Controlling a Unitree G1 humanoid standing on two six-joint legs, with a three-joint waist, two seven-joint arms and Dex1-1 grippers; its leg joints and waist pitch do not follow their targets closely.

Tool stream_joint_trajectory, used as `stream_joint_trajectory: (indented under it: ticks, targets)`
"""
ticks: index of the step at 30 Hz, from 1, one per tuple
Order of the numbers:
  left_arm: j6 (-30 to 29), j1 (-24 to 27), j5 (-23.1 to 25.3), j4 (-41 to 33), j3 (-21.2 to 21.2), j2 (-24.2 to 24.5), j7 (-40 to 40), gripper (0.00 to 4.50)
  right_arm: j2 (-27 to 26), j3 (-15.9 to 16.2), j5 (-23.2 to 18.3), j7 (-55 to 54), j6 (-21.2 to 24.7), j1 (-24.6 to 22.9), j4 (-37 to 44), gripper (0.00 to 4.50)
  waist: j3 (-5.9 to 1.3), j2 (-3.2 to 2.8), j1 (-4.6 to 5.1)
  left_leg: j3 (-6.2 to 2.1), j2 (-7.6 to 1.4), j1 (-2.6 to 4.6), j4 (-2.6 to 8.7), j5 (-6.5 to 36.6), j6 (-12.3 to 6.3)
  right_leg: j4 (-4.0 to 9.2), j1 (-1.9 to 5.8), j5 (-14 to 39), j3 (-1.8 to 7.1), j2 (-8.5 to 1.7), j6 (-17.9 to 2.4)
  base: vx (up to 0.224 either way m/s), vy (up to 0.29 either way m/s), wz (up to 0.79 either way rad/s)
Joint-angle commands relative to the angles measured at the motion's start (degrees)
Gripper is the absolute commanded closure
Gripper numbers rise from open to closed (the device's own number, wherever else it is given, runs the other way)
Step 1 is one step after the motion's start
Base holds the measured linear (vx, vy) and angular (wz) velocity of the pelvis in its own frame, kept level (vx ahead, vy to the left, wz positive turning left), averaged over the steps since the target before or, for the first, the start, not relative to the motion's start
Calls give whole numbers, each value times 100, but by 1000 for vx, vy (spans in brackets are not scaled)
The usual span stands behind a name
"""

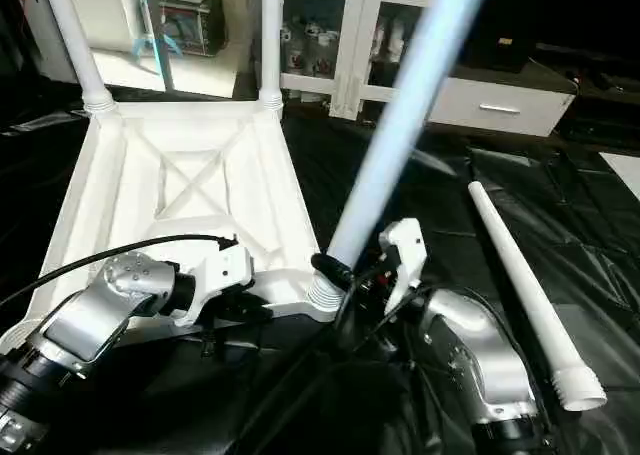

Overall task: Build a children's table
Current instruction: Insert table leg to table base

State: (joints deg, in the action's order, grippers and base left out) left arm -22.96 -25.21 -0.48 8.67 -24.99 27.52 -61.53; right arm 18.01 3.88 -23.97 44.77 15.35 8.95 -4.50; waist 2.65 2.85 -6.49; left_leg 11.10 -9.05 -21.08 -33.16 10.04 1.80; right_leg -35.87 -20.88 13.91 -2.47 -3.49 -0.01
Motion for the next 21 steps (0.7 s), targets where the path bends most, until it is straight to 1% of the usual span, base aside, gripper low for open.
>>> stream_joint_trajectory:
  ticks: [1,5,6,8,9,10,11,13,15,16,17,18,19,20,21]
  targets:
    - [42,-201,33,172,311,-21,369,447,149,79,345,-107,142,-230,-215,261,-172,-33,45,-305,-503,192,508,2551,355,706,-79,2758,341,-640,-638,0,0,0]
    - [54,-258,33,255,344,-57,399,447,134,97,346,-109,168,-242,-181,261,-169,-32,55,-317,-505,176,531,2603,375,711,-67,2763,331,-646,-626,0,0,0]
    - [54,-258,33,255,344,-57,399,447,134,97,346,-109,168,-242,-181,261,-166,-38,53,-318,-505,184,531,2632,380,716,-74,2793,331,-647,-624,0,0,0]
    - [76,-291,21,288,343,-60,356,447,212,244,518,-147,245,-181,-259,261,-179,-39,58,-322,-510,181,544,2585,382,717,-54,2693,321,-649,-635,0,0,0]
    - [76,-291,21,288,343,-60,356,447,212,244,518,-147,245,-181,-259,261,-178,-41,62,-322,-510,174,551,2562,385,711,-47,2641,318,-644,-639,0,0,0]
    - [96,-303,12,283,321,-50,297,447,269,399,705,-238,370,-43,-404,261,-171,-62,61,-319,-510,183,554,2600,402,716,-60,2618,320,-641,-646,0,0,0]
    - [99,-305,11,281,310,-52,281,447,280,465,786,-275,415,55,-503,261,-172,-63,84,-327,-500,183,561,2657,435,703,-54,2617,308,-629,-662,0,0,0]
    - [101,-309,14,287,303,-57,272,447,287,517,833,-283,416,129,-575,261,-169,-56,101,-328,-497,189,560,2732,475,710,-67,2686,305,-633,-658,0,0,0]
    - [99,-288,12,264,288,-44,244,447,281,609,885,-215,480,241,-657,261,-153,-58,116,-335,-496,226,535,2943,497,756,-107,2942,322,-662,-623,0,0,0]
    - [94,-280,10,253,273,-37,218,447,281,654,927,-193,529,313,-709,261,-153,-48,129,-347,-496,224,540,2983,494,757,-103,3003,316,-658,-601,0,0,0]
    - [81,-270,7,239,263,-37,206,447,279,677,932,-161,597,371,-765,261,-154,-54,141,-355,-499,221,543,3008,498,758,-104,3026,314,-662,-595,0,0,0]
    - [77,-269,5,236,260,-37,202,447,279,681,933,-155,608,382,-776,261,-158,-45,150,-354,-499,224,543,3013,500,757,-106,3014,311,-656,-598,0,0,0]
    - [69,-257,0,218,250,-30,182,447,277,692,940,-138,618,413,-812,261,-153,-54,160,-358,-501,226,546,3058,512,753,-114,3003,309,-654,-606,0,0,0]
    - [70,-249,1,211,237,-34,179,447,288,716,951,-126,623,468,-884,261,-154,-36,168,-352,-501,236,542,3110,519,762,-126,3007,308,-651,-601,0,0,0]
    - [69,-249,1,211,236,-35,180,447,290,717,945,-123,636,473,-890,261,-154,-43,166,-354,-501,239,541,3116,519,758,-126,2987,311,-652,-605,0,0,0]
